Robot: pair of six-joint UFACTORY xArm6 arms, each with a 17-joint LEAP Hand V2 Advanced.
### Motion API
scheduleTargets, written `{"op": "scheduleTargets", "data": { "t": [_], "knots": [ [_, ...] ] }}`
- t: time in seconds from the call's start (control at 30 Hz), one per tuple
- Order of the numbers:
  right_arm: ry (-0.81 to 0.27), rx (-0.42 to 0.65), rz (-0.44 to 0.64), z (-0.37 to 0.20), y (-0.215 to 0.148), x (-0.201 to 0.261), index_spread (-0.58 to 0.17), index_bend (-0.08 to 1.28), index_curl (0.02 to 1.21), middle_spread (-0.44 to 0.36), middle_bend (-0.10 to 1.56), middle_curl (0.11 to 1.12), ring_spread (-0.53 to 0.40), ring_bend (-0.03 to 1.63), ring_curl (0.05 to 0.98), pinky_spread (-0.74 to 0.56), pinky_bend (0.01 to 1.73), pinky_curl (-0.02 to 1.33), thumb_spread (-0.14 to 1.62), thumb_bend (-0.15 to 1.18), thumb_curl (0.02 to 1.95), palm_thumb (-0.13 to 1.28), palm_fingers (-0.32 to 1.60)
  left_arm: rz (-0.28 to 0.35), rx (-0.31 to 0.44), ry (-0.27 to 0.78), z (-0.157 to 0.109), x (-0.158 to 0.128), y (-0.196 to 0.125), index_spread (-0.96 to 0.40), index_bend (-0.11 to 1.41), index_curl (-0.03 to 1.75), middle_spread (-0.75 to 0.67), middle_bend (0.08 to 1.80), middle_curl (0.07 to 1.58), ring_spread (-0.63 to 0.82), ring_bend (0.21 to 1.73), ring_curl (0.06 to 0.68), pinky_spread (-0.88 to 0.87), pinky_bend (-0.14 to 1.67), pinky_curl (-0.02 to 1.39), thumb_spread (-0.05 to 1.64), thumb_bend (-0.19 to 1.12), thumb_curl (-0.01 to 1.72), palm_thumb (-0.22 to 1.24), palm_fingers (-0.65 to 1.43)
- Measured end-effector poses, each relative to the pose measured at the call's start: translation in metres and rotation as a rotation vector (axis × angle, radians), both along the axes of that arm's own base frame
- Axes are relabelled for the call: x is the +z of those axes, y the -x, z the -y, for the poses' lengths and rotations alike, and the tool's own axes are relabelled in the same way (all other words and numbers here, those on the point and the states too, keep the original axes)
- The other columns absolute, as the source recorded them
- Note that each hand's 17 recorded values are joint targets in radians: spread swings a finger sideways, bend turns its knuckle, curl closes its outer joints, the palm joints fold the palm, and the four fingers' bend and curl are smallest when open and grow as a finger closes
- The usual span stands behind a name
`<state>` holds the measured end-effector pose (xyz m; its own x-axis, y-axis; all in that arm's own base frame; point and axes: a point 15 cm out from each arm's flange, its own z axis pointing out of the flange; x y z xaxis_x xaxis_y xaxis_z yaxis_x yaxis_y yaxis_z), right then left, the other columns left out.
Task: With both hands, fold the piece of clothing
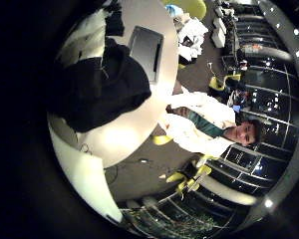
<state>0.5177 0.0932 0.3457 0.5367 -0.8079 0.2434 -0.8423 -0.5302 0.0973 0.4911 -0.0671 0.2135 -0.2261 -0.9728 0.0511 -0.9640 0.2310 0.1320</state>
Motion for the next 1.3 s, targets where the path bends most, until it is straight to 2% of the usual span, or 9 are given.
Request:
{"op": "scheduleTargets", "data": {
  "t": [0.27, 0.57, 0.73, 0.83, 0.87, 0.9, 0.97, 1.1, 1.3],
  "knots": [
    [0.012, 0.128, 0.005, -0.094, -0.010, -0.040, -0.325, 1.02, 0.90, -0.166, 1.26, 0.86, -0.232, 1.37, 0.761, -0.18, 1.25, 0.97, 0.99, -0.01, 0.82, 1.08, 1.05, 0.019, 0.076, 0.061, -0.064, 0.050, 0.019, -0.19, 0.29, 0.56, -0.13, 0.38, 0.46, 0.01, 0.60, 0.178, 0.20, 0.15, 0.28, 1.32, 0.00, 0.34, 0.51, 0.47],
    [0.006, 0.243, 0.004, -0.159, -0.019, -0.105, -0.316, 0.99, 0.89, -0.163, 1.24, 0.86, -0.231, 1.36, 0.764, -0.20, 1.22, 0.99, 0.98, -0.03, 0.82, 1.01, 1.05, -0.006, 0.135, 0.115, -0.097, 0.056, 0.045, -0.23, 0.33, 0.64, -0.21, 0.50, 0.56, -0.10, 0.67, 0.208, 0.15, 0.19, 0.26, 1.30, -0.01, 0.38, 0.52, 0.45],
    [-0.009, 0.255, 0.010, -0.169, -0.021, -0.112, -0.364, 0.67, 0.84, -0.184, 1.13, 0.81, -0.243, 1.36, 0.728, -0.30, 1.16, 0.91, 1.01, -0.04, 0.77, 0.86, 0.82, -0.005, 0.147, 0.115, -0.102, 0.056, 0.052, -0.24, 0.34, 0.67, -0.23, 0.51, 0.60, -0.12, 0.70, 0.221, 0.15, 0.20, 0.26, 1.30, -0.01, 0.40, 0.52, 0.43],
    [-0.039, 0.258, 0.059, -0.172, -0.033, -0.105, -0.378, 0.35, 0.75, -0.219, 0.93, 0.75, -0.279, 1.36, 0.705, -0.39, 1.13, 0.86, 1.03, -0.03, 0.72, 0.82, 0.34, -0.009, 0.150, 0.115, -0.102, 0.055, 0.055, -0.25, 0.35, 0.69, -0.23, 0.51, 0.62, -0.13, 0.71, 0.227, 0.14, 0.20, 0.27, 1.31, -0.01, 0.41, 0.53, 0.43],
    [-0.053, 0.262, 0.084, -0.174, -0.039, -0.101, -0.384, 0.33, 0.74, -0.225, 0.92, 0.74, -0.282, 1.36, 0.702, -0.39, 1.13, 0.86, 1.03, -0.03, 0.72, 0.82, 0.34, -0.011, 0.150, 0.115, -0.102, 0.055, 0.057, -0.25, 0.35, 0.70, -0.23, 0.52, 0.62, -0.13, 0.71, 0.227, 0.14, 0.20, 0.27, 1.31, -0.01, 0.41, 0.53, 0.43],
    [-0.065, 0.265, 0.107, -0.175, -0.043, -0.094, -0.390, 0.26, 0.68, -0.231, 0.79, 0.69, -0.283, 1.31, 0.673, -0.34, 1.08, 0.83, 1.04, -0.03, 0.70, 0.80, 0.12, -0.014, 0.153, 0.115, -0.103, 0.054, 0.059, -0.25, 0.35, 0.71, -0.24, 0.52, 0.63, -0.13, 0.71, 0.230, 0.14, 0.21, 0.27, 1.31, -0.01, 0.41, 0.53, 0.42],
    [-0.086, 0.264, 0.152, -0.173, -0.050, -0.074, -0.407, 0.22, 0.61, -0.186, 0.63, 0.62, -0.261, 1.22, 0.636, -0.24, 1.02, 0.81, 1.04, -0.03, 0.68, 0.78, -0.04, -0.016, 0.155, 0.115, -0.104, 0.053, 0.061, -0.25, 0.35, 0.71, -0.24, 0.52, 0.64, -0.13, 0.72, 0.232, 0.14, 0.21, 0.28, 1.30, -0.01, 0.42, 0.53, 0.42],
    [-0.139, 0.251, 0.222, -0.166, -0.057, -0.034, -0.423, 0.17, 0.51, -0.112, 0.43, 0.51, -0.163, 0.97, 0.518, -0.01, 0.94, 0.73, 1.05, -0.03, 0.63, 0.73, -0.11, -0.020, 0.159, 0.118, -0.102, 0.052, 0.063, -0.26, 0.35, 0.74, -0.24, 0.52, 0.67, -0.14, 0.73, 0.239, 0.13, 0.22, 0.28, 1.31, -0.01, 0.42, 0.53, 0.41],
    [-0.296, 0.263, 0.327, -0.171, -0.056, 0.039, -0.426, 0.14, 0.42, -0.065, 0.31, 0.43, -0.056, 0.80, 0.425, 0.22, 0.81, 0.63, 1.07, -0.01, 0.62, 0.76, -0.07, -0.025, 0.162, 0.119, -0.100, 0.050, 0.067, -0.26, 0.35, 0.77, -0.25, 0.52, 0.70, -0.14, 0.74, 0.247, 0.12, 0.23, 0.29, 1.31, -0.01, 0.43, 0.54, 0.39]
  ]
}}
